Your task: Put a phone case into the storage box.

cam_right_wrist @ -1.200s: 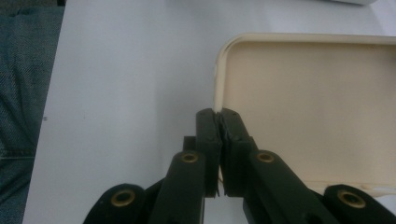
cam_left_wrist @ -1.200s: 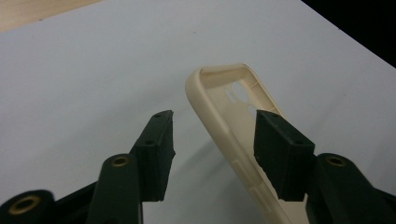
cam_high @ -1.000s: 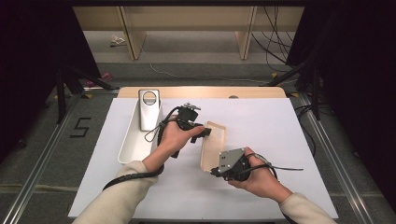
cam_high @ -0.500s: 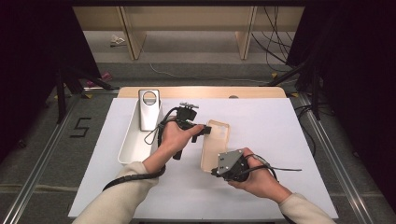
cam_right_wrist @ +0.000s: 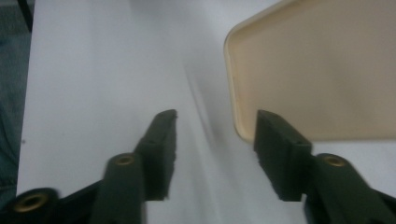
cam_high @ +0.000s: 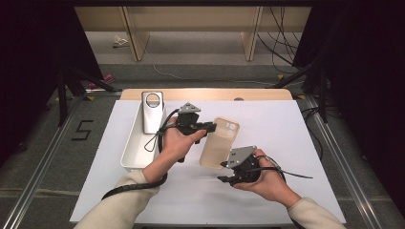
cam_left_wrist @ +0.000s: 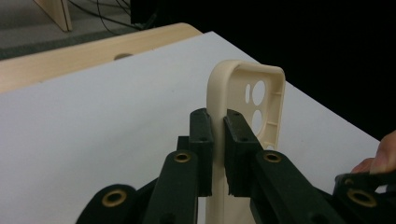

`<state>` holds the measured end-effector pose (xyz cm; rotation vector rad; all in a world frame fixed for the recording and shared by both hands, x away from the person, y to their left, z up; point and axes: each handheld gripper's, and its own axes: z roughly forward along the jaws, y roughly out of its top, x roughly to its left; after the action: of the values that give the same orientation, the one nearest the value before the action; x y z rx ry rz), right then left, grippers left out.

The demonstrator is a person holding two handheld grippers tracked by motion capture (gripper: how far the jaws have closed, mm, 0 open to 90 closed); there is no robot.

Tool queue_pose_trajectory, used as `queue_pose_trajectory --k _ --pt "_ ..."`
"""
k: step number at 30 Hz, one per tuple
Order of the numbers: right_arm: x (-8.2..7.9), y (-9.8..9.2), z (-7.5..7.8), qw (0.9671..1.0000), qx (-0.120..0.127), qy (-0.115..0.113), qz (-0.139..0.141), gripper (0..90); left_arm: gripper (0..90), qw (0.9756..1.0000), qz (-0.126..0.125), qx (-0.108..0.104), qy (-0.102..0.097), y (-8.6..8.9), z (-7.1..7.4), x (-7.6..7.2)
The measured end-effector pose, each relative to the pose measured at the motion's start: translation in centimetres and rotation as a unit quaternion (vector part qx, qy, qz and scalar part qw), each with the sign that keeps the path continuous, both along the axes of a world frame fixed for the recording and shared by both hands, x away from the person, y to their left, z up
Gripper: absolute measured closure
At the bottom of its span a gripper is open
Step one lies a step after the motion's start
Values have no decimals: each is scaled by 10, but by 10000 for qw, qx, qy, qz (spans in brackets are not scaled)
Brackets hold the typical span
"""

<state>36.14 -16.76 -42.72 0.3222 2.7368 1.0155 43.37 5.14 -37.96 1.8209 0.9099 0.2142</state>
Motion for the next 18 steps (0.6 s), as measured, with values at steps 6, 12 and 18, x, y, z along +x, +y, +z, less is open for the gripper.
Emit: queue_pose_trajectory --k 6,12,18 --pt "4 -13 -1 9984 359 175 -406 295 824 9990 124 -93 -409 18 4 -4" --pt "9 -27 0 9918 980 268 -774 263 822 9976 185 -349 -571 35 11 -8" --pt "10 -43 2 9838 1390 261 -1098 234 821 9960 222 -459 -734 50 18 -12"
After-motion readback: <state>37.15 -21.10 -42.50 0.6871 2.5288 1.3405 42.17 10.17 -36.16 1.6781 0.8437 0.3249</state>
